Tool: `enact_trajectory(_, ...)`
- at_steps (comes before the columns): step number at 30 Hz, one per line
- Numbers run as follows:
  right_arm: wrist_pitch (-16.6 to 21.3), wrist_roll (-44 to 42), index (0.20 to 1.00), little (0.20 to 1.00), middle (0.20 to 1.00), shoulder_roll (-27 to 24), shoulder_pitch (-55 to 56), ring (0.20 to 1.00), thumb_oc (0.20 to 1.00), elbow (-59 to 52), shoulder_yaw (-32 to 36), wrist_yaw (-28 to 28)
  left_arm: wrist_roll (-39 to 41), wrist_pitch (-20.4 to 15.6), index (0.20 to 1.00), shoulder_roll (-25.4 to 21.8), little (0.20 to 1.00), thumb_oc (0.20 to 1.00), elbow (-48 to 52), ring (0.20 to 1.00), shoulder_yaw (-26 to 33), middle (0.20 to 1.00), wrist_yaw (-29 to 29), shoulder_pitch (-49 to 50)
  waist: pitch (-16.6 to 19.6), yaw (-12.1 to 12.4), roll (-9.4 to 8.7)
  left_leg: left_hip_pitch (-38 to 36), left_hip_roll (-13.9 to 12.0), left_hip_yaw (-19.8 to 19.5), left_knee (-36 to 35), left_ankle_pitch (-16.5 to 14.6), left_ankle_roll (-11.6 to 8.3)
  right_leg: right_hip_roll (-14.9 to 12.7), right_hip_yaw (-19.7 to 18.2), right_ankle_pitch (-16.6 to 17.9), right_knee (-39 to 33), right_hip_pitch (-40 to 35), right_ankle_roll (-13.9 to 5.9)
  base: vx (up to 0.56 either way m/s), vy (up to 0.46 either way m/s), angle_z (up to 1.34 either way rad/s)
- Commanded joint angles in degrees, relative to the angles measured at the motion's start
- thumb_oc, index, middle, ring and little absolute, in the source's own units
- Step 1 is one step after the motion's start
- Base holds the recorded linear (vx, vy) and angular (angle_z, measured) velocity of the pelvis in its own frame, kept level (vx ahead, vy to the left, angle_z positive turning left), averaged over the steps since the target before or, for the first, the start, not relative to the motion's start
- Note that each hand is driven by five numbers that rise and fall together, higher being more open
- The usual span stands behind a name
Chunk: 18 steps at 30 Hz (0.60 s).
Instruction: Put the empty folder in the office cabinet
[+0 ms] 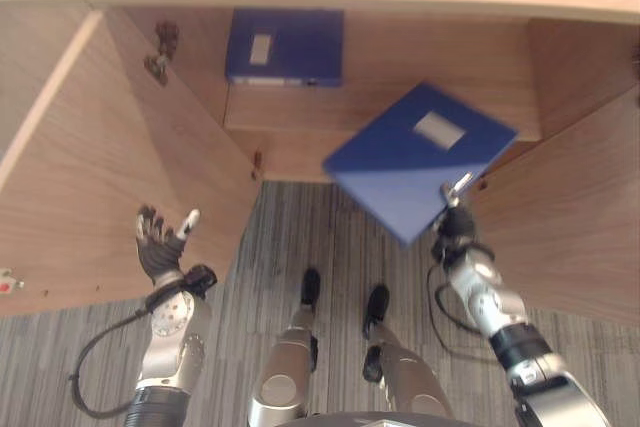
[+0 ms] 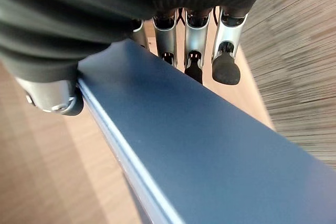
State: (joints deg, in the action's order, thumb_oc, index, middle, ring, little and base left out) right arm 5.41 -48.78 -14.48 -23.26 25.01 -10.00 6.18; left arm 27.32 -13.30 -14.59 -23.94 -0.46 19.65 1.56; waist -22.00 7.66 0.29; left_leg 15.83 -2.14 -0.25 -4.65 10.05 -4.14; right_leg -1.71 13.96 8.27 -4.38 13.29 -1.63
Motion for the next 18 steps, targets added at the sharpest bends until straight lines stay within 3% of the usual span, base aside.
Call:
enact_trajectory(1,7.78,-3.29,0.200,0.200,0.200,1.37,-1.36,0.200,0.200,-2.25,0.06,1.76,-6.01,1.21,1.000,-3.87,1.000,1.000,-2.38,1.000,-2.51,1.000,2.02,1.35,3.25,1.80,-1.71,0.19,-2.68,-0.86,-0.34,-3.21,-2.54,-7.54,-4.57,-8.84,5.82,-1.40,-6.38,-0.01,0.056,0.03)
enact_trajectory(2,9.21,-5.49,0.200,0.200,0.200,2.52,-3.56,0.200,0.200,0.07,0.37,2.84,-11.41,4.02,1.000,-3.57,1.000,1.000,-13.47,1.000,-6.50,1.000,0.88,2.22,2.03,2.34,-1.20,0.82,-2.55,-0.80,-0.28,-3.25,-2.32,-7.61,-4.93,-8.88,5.61,-0.78,-6.51,0.00,0.038,0.05)
enact_trajectory(5,9.59,-6.18,0.200,0.200,0.200,2.68,-3.78,0.200,0.200,-0.01,0.09,2.99,-13.34,4.68,1.000,-3.70,1.000,1.000,-15.55,1.000,-7.87,1.000,0.36,2.64,1.60,2.52,-1.11,1.08,-2.58,-0.75,-0.31,-3.16,-2.27,-7.63,-5.01,-8.72,5.41,-0.56,-6.58,-0.02,0.030,0.07)
enact_trajectory(8,10.22,-7.83,0.200,0.200,0.200,2.34,-4.21,0.200,0.200,2.45,-0.38,3.51,-17.58,6.68,1.000,-2.87,1.000,1.000,-24.97,1.000,-10.49,1.000,-0.17,2.68,-0.10,2.63,-0.92,3.07,-2.26,-0.94,-0.35,-2.81,-2.18,-7.83,-5.15,-7.73,4.68,1.19,-6.91,-0.04,0.024,0.02)
enact_trajectory(11,10.68,-8.50,0.200,0.200,0.200,2.17,-5.79,0.200,0.200,4.64,0.28,4.37,-17.82,7.01,1.000,-2.46,1.000,1.000,-27.72,1.000,-11.11,1.000,0.01,2.24,-1.20,2.63,-0.83,3.95,-2.07,-1.21,-0.35,-2.88,-2.19,-7.90,-5.25,-7.69,4.59,1.93,-6.98,-0.06,0.018,0.03)
enact_trajectory(18,15.35,-12.40,0.200,0.200,0.200,-1.10,-22.67,0.200,0.200,14.32,5.38,10.35,-13.67,5.09,1.000,-3.00,1.000,1.000,-27.32,1.000,-14.90,1.000,1.31,-3.71,-5.93,3.72,-0.33,11.41,-1.52,-2.32,-0.32,-1.62,-2.77,-7.61,-5.01,-6.31,4.88,9.49,-7.08,-0.07,0.012,-0.02)
